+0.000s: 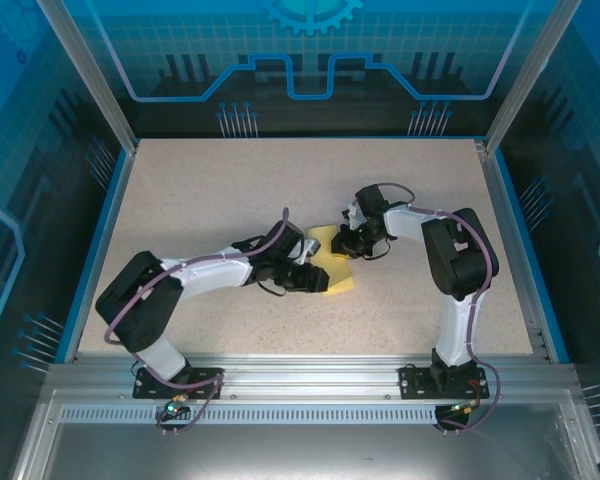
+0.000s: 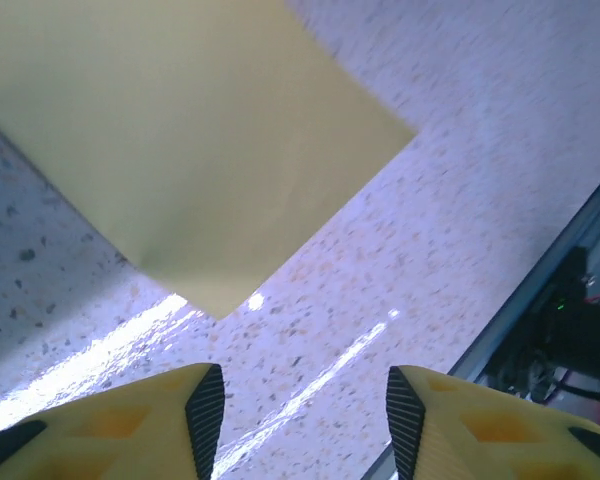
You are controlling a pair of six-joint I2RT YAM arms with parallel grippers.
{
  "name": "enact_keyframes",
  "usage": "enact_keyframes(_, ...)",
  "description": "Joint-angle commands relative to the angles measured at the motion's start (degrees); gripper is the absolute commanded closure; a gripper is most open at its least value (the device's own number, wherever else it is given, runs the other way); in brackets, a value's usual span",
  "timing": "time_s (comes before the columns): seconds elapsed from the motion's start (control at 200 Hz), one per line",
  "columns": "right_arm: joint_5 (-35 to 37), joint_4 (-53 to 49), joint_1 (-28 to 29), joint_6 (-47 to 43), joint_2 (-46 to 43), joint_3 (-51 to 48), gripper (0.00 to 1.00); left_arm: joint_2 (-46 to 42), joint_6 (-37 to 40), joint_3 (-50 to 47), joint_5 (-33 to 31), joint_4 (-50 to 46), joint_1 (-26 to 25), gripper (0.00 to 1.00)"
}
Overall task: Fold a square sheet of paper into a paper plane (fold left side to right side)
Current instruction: First fold the square sheet of paper in half at the center of the table.
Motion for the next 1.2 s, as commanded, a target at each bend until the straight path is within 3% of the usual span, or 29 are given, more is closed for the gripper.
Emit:
enact_keyframes(0.0,4.3,-3.6,0.6,0.5,1.9,-2.0,0.85,-0.3,-0.6,1.0,-1.3,1.8,1.3,0.48)
enact_keyframes(0.465,4.1,-3.8,0.9,0.5,2.1,-2.0,0.85,14.1,-0.4,6.6,2.9,6.8,0.5,0.49)
enact_keyframes(1.196,4.1,-3.4,0.9,0.9,2.2,-2.6,0.85,8.4,-4.3,-4.4,2.7,8.9,-8.2,0.49)
